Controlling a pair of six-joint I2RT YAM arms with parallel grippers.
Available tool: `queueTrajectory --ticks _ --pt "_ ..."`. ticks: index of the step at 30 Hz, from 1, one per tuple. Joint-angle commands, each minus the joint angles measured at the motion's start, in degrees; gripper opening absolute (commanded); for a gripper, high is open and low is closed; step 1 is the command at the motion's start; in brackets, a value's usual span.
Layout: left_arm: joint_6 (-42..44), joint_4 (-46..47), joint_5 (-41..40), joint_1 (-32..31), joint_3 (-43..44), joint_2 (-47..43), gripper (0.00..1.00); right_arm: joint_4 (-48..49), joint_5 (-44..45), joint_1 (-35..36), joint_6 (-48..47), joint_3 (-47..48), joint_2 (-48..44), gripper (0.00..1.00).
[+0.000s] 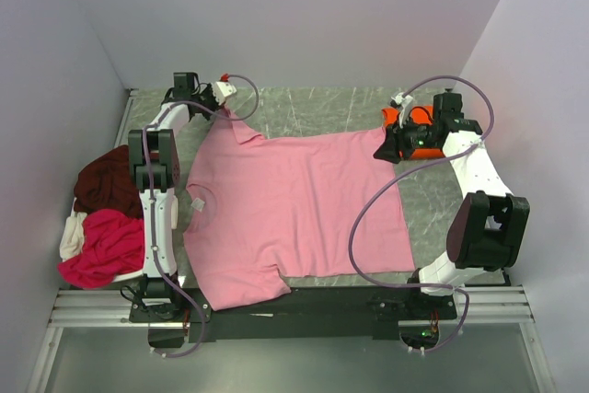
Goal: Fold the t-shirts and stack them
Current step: Flatten the tshirt out
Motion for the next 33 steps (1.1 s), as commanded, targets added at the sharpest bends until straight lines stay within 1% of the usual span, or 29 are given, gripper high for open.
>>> queueTrajectory --ticks 1,3,6,13,16,17,18,19,21,22,24,26,28,30,32,33 --pt "-4.6 6.3 4.3 0.6 -0.7 -2.8 0.0 -0.3 -0.7 -0.7 -1.0 -0.3 -0.9 0.49" --pt "-7.6 9.3 6.9 1.7 -2.2 -4.2 0.0 -0.3 -0.9 -0.8 -1.1 -0.3 -0.9 0.49" --pt "-10.5 10.4 9.9 3.0 -2.9 -5.0 0.0 -0.4 -1.0 -0.8 -1.1 -0.3 -0.7 0.49" --pt "-11.2 6.9 12.4 3.6 -3.3 -5.5 0.01 -0.5 -0.8 -0.9 -1.3 -0.2 -0.5 0.49" --pt "-16.4 6.6 13.4 4.1 -2.0 -6.2 0.0 -0.8 -0.7 -0.9 -1.3 -0.1 -0.1 0.49" --pt "-21.9 6.9 13.5 4.7 -0.6 -6.3 0.0 -0.9 -0.6 -0.9 -1.3 -0.1 0.0 0.49" --pt "-24.9 7.1 13.6 5.1 0.2 -6.3 0.0 -0.9 -0.7 -0.9 -1.3 -0.1 0.1 0.49" --pt "-31.0 7.5 15.5 5.5 1.0 -6.3 0.0 -0.8 -0.7 -0.9 -1.3 -0.1 0.2 0.49" --pt "-37.1 9.8 17.5 7.1 2.1 -6.4 0.0 -1.0 -0.7 -0.9 -1.4 0.0 0.4 0.49" --pt "-43.2 11.3 19.1 8.1 1.9 -6.9 0.0 -1.1 -0.5 -0.9 -1.5 0.0 0.5 0.49" --pt "-48.7 15.6 21.7 8.9 1.1 -7.0 0.0 -1.2 -0.4 -0.9 -1.5 0.0 0.8 0.49" --pt "-55.6 16.2 24.1 10.0 1.9 -6.7 0.0 -1.5 -0.2 -0.9 -1.7 0.1 1.1 0.49" --pt "-58.9 15.1 25.6 10.5 2.6 -6.0 0.0 -2.1 0.2 -0.9 -2.0 0.5 1.7 0.49" --pt "-60.4 10.9 25.6 10.7 4.2 -5.2 0.0 -2.4 0.4 -0.9 -2.2 0.7 2.1 0.49" --pt "-60.1 6.9 24.7 10.9 6.2 -4.7 0.0 -2.4 0.5 -0.8 -2.2 0.6 2.2 0.49" --pt "-59.7 2.5 24.2 10.8 6.9 -4.3 0.0 -2.4 0.8 -0.9 -2.2 0.6 2.2 0.49"
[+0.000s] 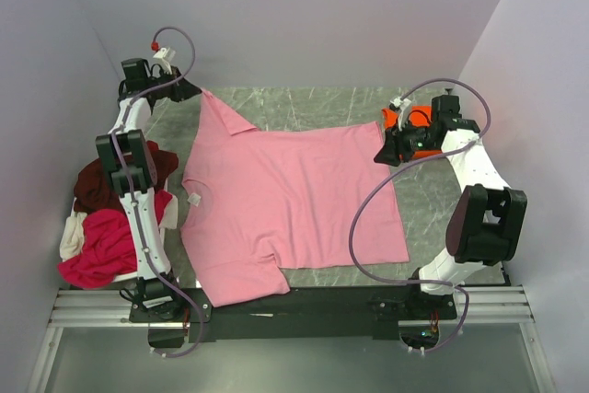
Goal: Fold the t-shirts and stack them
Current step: Flatten the tshirt out
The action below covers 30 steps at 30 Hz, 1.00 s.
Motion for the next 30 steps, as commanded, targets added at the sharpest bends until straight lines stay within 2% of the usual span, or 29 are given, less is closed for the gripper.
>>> queueTrajectory --ticks 1,4,8,10,12,13,14,15,17,18,20,24,26,27,28,30 --pt "-3.4 -8.0 1.7 -0.5 4.8 -1.7 0.0 -0.9 0.3 -0.6 -0.8 0.6 0.4 0.5" --pt "-4.2 -12.6 -1.9 -0.4 5.2 -2.1 0.0 -1.1 0.2 -0.6 -0.9 0.9 1.0 0.49" --pt "-9.2 -12.2 -0.3 -0.9 4.6 -1.8 0.0 -1.2 0.3 -0.6 -0.7 1.0 1.5 0.5" --pt "-12.2 -10.8 -4.8 -1.7 3.6 -1.7 0.0 -1.3 0.5 -0.6 -0.6 1.0 1.6 0.5" --pt "-15.0 -10.7 -15.8 -2.5 3.9 -1.1 0.0 -1.2 1.0 -0.5 -0.5 0.9 1.7 0.5" --pt "-15.6 -11.2 -19.9 -2.7 4.9 -0.8 0.06 -1.4 1.3 -0.5 -0.6 0.8 1.7 0.5" --pt "-16.1 -11.9 -23.1 -3.0 5.6 -0.6 0.16 -1.2 1.9 -0.4 -0.6 0.7 1.9 0.5" --pt "-16.5 -12.0 -25.7 -3.0 6.2 -0.8 0.37 -1.2 2.2 -0.3 -0.6 0.6 1.9 0.5" --pt "-16.5 -10.0 -30.4 -3.0 5.3 -2.3 0.48 -1.1 3.0 0.3 -0.7 0.4 1.7 0.5" --pt "-16.3 -9.0 -32.1 -3.0 4.1 -4.7 0.58 -0.8 3.8 0.6 -0.5 0.1 1.5 0.5" --pt "-15.5 -6.3 -34.1 -3.0 0.0 -8.8 0.65 0.2 4.4 1.5 -0.2 -0.1 1.3 0.5" --pt "-17.7 -6.3 -29.1 -3.7 -5.1 -12.2 0.55 0.5 5.0 2.4 0.0 -0.1 1.8 0.5" --pt "-19.5 -8.5 -27.4 -4.7 -2.7 -11.3 0.5 0.6 5.1 2.6 0.0 -0.1 2.0 0.5" --pt "-22.0 -10.7 -25.0 -5.2 -1.2 -9.2 0.41 0.5 5.2 2.7 0.0 0.0 2.1 0.5" --pt "-23.2 -12.4 -24.0 -6.5 2.2 -8.0 0.35 0.4 5.1 2.8 0.0 -0.1 2.1 0.5" --pt "-23.5 -16.7 -25.1 -8.4 5.0 -6.3 0.36 0.5 5.0 2.8 -0.1 -0.2 1.8 0.5"
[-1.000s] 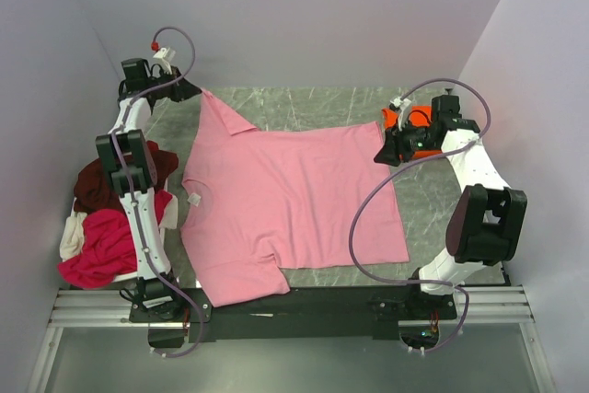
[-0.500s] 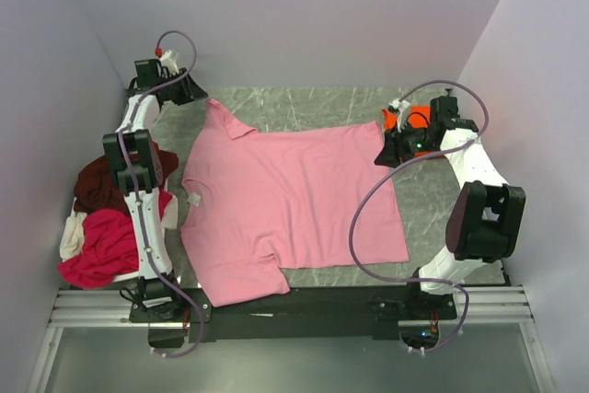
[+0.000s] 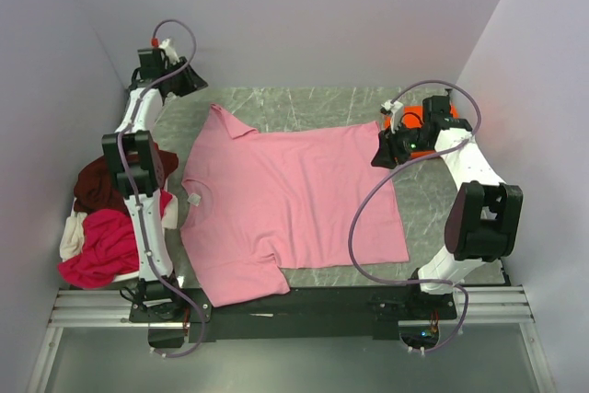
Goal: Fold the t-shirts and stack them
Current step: Flatten the tshirt out
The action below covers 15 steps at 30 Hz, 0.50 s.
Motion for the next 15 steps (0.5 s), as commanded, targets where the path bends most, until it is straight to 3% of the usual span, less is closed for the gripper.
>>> queueTrajectory --ticks 1,3,6,15 --pt "-3.9 -5.7 1.3 -5.8 3.2 -0.4 0.37 1.2 -0.2 0.2 -0.2 -0.4 -0.1 0.5" --pt "-6.5 -4.0 -4.8 -7.3 -5.4 -4.4 0.43 1.0 -0.5 0.2 -0.3 -0.4 -0.2 0.5" --pt "-10.9 -6.1 -13.1 -10.6 -11.5 -7.6 0.47 0.7 -1.5 0.2 -0.4 -0.6 -0.9 0.5" --pt "-16.5 -10.1 -23.1 -15.3 -19.1 -12.1 0.54 0.6 -2.5 0.2 -0.9 -1.3 -2.9 0.5"
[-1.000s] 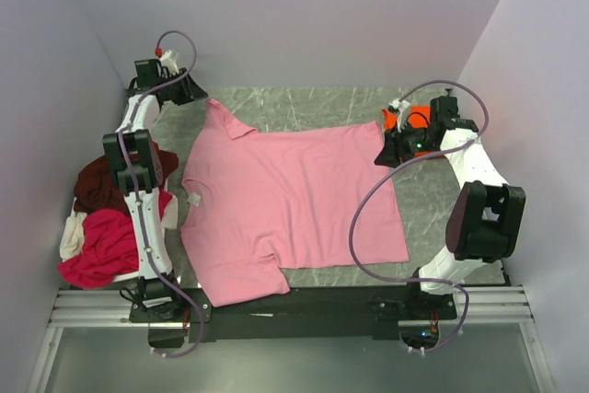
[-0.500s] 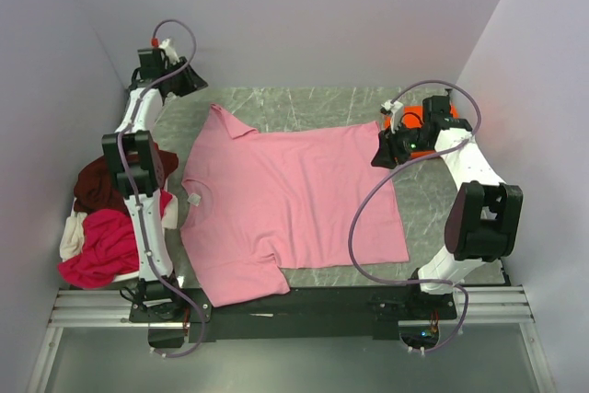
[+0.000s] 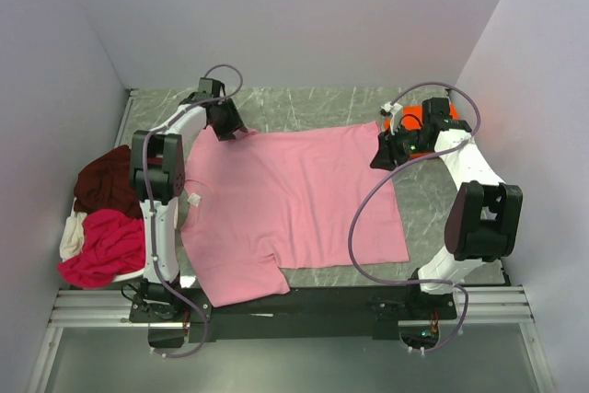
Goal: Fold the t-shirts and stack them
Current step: Flatten the tshirt out
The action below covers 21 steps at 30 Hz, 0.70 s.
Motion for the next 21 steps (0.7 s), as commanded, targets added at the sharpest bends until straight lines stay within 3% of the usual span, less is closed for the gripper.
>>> queueTrajectory --ticks 1,12,21 --pt "-3.5 -1.1 -7.8 0.1 -0.1 -6.2 0.54 0.6 -1.6 0.2 -0.7 -0.5 -3.0 0.5" --pt "-5.3 -2.1 -11.7 -0.9 -2.5 -8.9 0.55 0.3 -1.6 0.2 -0.8 -0.6 -3.4 0.5" --pt "-5.6 -3.1 -12.8 -2.0 -0.9 -4.2 0.5 0.2 -1.4 0.1 -1.1 -0.7 -3.4 0.5"
